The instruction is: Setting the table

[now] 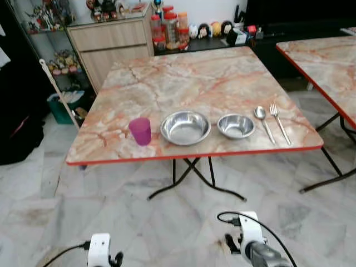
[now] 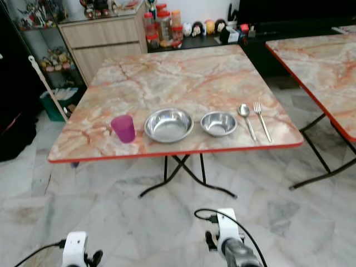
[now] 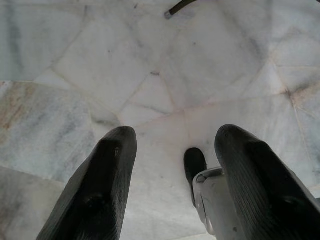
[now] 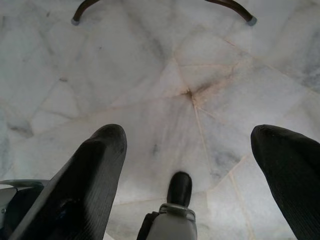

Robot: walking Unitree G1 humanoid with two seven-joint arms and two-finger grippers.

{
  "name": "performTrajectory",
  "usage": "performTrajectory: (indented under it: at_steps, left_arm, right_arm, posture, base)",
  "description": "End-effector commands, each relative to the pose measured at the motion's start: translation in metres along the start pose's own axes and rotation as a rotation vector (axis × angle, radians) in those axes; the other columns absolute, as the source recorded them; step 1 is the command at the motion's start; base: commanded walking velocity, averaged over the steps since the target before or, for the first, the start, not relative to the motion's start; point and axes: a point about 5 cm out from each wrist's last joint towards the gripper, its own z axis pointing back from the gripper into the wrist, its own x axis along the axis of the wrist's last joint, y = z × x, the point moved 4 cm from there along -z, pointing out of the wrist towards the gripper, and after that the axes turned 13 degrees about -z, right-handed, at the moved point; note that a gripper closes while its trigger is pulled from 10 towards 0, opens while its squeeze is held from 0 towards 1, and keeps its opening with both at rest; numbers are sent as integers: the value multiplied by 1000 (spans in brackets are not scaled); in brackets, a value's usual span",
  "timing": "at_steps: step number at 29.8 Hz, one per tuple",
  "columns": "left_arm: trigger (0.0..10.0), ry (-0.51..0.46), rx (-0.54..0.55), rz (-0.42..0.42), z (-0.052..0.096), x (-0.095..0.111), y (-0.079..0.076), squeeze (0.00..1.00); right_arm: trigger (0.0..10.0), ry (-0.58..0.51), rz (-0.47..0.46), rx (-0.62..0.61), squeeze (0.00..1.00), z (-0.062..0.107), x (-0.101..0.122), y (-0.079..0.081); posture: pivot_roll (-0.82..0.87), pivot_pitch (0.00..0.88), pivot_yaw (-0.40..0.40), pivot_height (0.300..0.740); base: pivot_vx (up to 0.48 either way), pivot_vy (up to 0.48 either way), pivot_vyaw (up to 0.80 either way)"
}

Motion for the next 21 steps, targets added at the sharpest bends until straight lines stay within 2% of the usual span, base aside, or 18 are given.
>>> performTrajectory:
  at_steps: [1,21]
  left_arm:
    - [10000,10,9,0,1,-2,5,0]
    - [10000,10,0,-4,0,-1,4,0]
  right_arm:
    - [10000,-6,-15,10,0,0,2,4]
    - [10000,-8,-18,4,0,0,2,4]
  posture:
    - [-73,5,94,740]
    - [-70,5,94,740]
  base:
    - [311,0,0]
    - [312,0,0]
